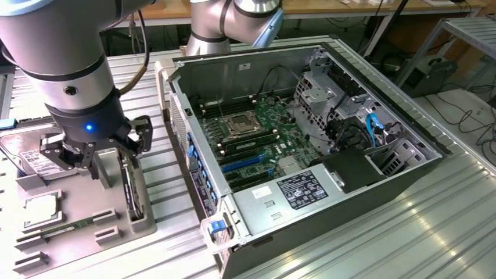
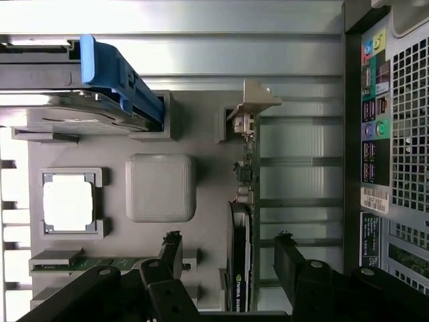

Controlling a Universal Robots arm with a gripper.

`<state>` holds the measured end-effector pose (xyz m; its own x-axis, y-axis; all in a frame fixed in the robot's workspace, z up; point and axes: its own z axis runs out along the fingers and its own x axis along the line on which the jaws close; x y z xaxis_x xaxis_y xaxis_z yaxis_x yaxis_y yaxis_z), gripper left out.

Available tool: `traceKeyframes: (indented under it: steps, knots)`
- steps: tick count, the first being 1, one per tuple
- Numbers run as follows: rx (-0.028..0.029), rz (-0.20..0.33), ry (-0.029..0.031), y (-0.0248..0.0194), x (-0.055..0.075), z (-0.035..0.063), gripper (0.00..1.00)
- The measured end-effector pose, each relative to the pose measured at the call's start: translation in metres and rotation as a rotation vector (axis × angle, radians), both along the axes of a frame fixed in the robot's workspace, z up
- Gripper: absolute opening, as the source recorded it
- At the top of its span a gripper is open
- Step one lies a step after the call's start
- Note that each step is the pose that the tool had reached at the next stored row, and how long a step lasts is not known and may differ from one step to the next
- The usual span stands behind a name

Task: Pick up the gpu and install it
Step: 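Pick up the gpu and move the gpu toward the slot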

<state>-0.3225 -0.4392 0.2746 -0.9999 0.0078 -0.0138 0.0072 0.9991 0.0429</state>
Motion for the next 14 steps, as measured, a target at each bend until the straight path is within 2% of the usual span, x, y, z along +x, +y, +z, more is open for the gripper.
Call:
traceKeyframes:
  steps: [5,14]
  knots:
    - [0.0002,0.0,-0.0002,-0.0029,0.0,-0.0027,0.66]
    - [0.0,0.0,0.0,-0.0031,0.0,-0.0027,0.66]
